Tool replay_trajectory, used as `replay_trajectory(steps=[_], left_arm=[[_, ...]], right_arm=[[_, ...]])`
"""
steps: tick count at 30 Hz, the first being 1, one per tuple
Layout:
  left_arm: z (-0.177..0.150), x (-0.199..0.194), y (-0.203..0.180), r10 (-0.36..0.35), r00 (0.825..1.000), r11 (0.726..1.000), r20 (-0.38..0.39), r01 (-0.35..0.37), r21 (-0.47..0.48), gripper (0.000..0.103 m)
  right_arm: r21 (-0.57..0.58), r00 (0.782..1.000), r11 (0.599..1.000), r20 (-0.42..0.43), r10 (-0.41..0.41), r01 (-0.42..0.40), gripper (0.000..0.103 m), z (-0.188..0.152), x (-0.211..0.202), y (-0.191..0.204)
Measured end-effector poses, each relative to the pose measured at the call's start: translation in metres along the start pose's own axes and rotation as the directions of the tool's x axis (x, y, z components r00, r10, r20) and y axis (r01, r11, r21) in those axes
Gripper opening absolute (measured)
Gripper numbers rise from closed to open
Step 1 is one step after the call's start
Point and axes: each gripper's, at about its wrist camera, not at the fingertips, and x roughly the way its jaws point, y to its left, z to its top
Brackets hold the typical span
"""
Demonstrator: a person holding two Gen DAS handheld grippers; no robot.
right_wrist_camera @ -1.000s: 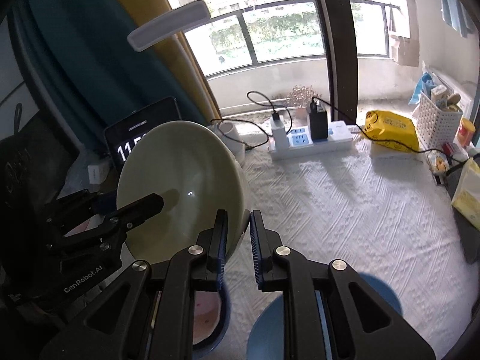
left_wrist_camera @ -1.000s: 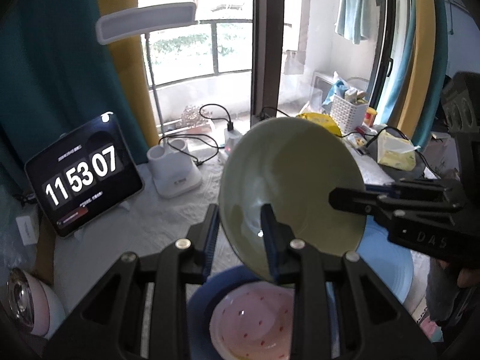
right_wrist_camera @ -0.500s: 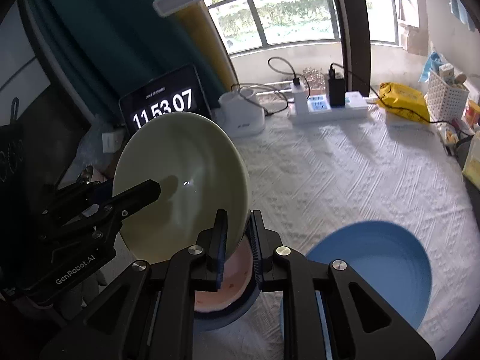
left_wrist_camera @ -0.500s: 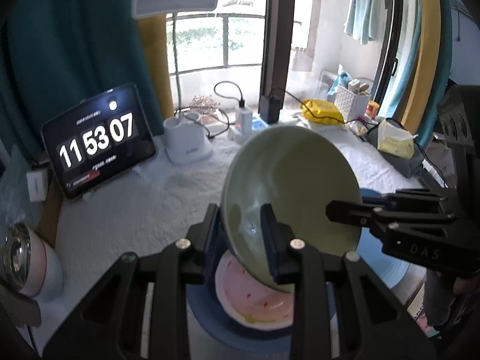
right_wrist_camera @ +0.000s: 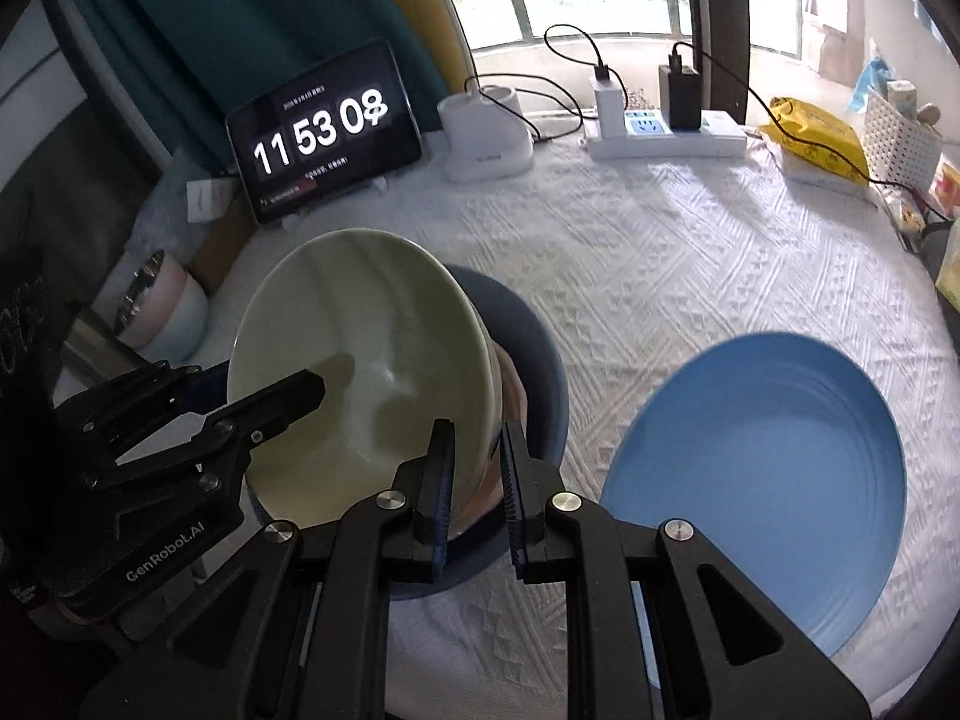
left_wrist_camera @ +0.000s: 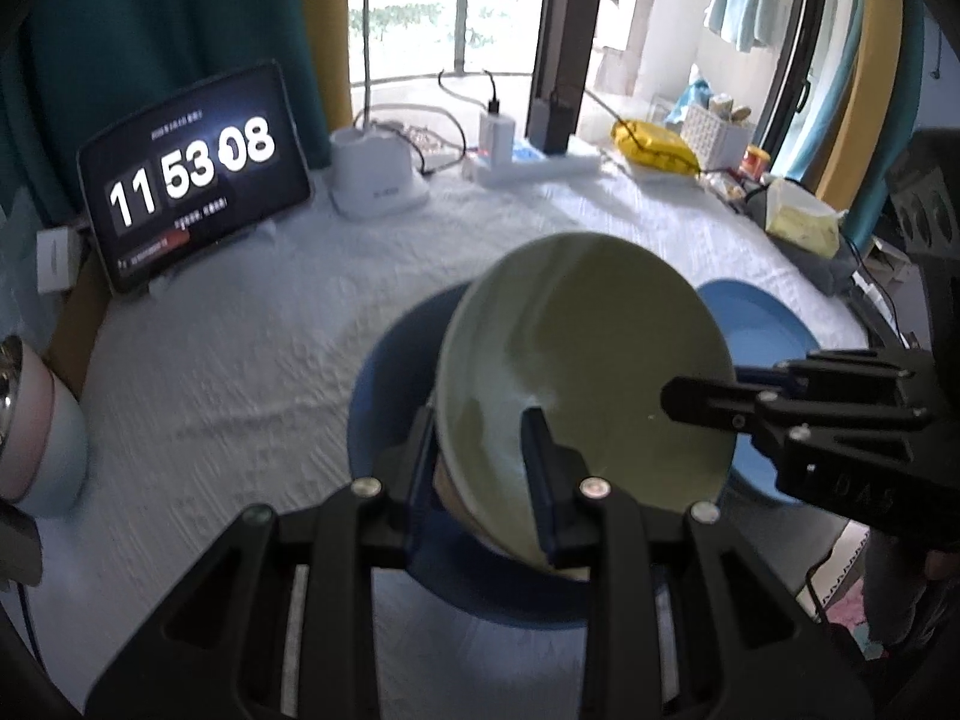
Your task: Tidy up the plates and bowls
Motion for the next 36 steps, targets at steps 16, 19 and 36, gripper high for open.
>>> replay_trajectory(steps=[16, 19, 36], left_arm=[[-0.002, -0.009, 0.01, 0.022, 0.999, 1.0, 0.046, -0.023, 0.012, 0.032], [0.0, -0.014, 0.016, 0.024, 0.998, 1.0, 0.058, -0.024, -0.003, 0.032], [-0.011, 0.004, 0.067, 0.044, 0.999, 0.983, 0.023, -0.039, -0.177, 0.036]], right_arm=[[0.005, 1.0, 1.0, -0.003, -0.012, 0.012, 0.017, -0.001, 0.003, -0.007], [0.014, 1.0, 1.0, 0.016, -0.009, 0.009, 0.017, 0.001, -0.005, -0.011], [0.045, 1.0, 0.999, -0.005, 0.003, -0.003, 0.018, 0.006, 0.008, -0.038]])
